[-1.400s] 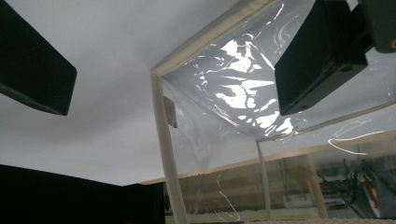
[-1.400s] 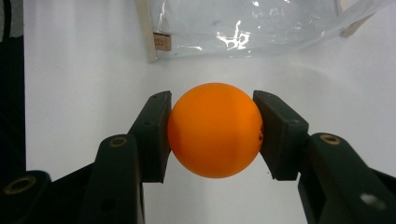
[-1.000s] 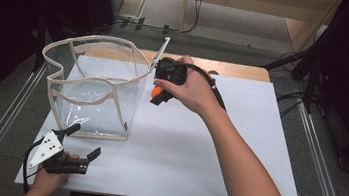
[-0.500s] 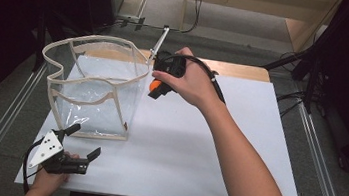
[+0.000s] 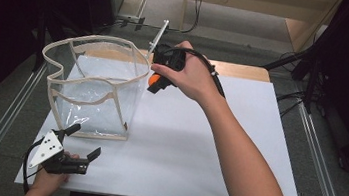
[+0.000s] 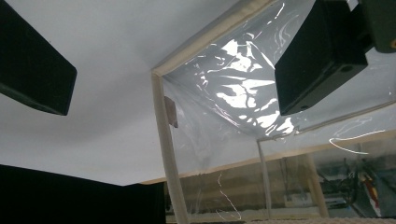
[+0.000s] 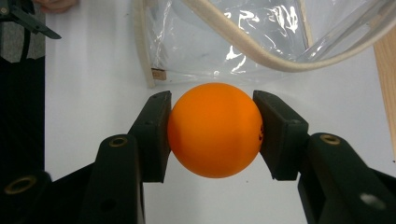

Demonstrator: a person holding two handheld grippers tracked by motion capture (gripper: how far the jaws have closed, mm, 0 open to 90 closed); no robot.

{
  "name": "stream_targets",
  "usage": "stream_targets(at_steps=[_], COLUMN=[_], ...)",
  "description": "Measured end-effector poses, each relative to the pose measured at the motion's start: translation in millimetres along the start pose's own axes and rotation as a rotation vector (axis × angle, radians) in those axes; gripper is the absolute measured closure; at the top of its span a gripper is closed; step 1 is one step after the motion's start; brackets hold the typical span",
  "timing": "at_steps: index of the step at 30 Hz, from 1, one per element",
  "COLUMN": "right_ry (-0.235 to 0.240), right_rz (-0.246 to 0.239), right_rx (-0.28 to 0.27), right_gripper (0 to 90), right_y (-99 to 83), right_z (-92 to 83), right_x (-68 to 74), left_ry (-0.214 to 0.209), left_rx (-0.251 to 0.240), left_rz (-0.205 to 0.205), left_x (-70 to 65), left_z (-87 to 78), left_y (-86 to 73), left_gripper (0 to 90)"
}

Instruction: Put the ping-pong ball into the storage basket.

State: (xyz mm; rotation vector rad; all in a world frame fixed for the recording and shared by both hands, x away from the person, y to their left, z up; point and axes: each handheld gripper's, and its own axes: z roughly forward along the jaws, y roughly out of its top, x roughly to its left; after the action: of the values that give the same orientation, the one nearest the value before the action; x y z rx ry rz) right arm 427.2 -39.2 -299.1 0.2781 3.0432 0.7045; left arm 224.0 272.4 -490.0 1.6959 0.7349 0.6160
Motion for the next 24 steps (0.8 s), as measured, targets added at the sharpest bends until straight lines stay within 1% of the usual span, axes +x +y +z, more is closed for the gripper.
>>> stream_targets(at_steps=[6, 15, 18, 24], right_ry=[-0.005, 0.002, 0.003, 0.001], right_rz=[0.0, 0.014, 0.007, 0.009], right_rx=[-0.004, -0.011, -0.008, -0.01], right_gripper=[47.5, 47.5, 47.5, 47.5], right_y=[3.3, 8.5, 11.6, 18.2], right_z=[-6.6, -10.2, -11.5, -13.8], right_x=[-2.3, -9.6, -11.1, -13.1], left_ry=[0.001, 0.0, 0.0, -0.001], left_rx=[0.001, -0.001, 0.0, -0.001], left_rz=[0.002, 0.0, 0.002, 0.002], left_x=[-0.5, -0.8, -0.8, -0.8], left_z=[0.1, 0.3, 0.3, 0.2], left_y=[0.0, -0.1, -0.1, -0.1], left_gripper=[0.0, 0.0, 0.0, 0.0])
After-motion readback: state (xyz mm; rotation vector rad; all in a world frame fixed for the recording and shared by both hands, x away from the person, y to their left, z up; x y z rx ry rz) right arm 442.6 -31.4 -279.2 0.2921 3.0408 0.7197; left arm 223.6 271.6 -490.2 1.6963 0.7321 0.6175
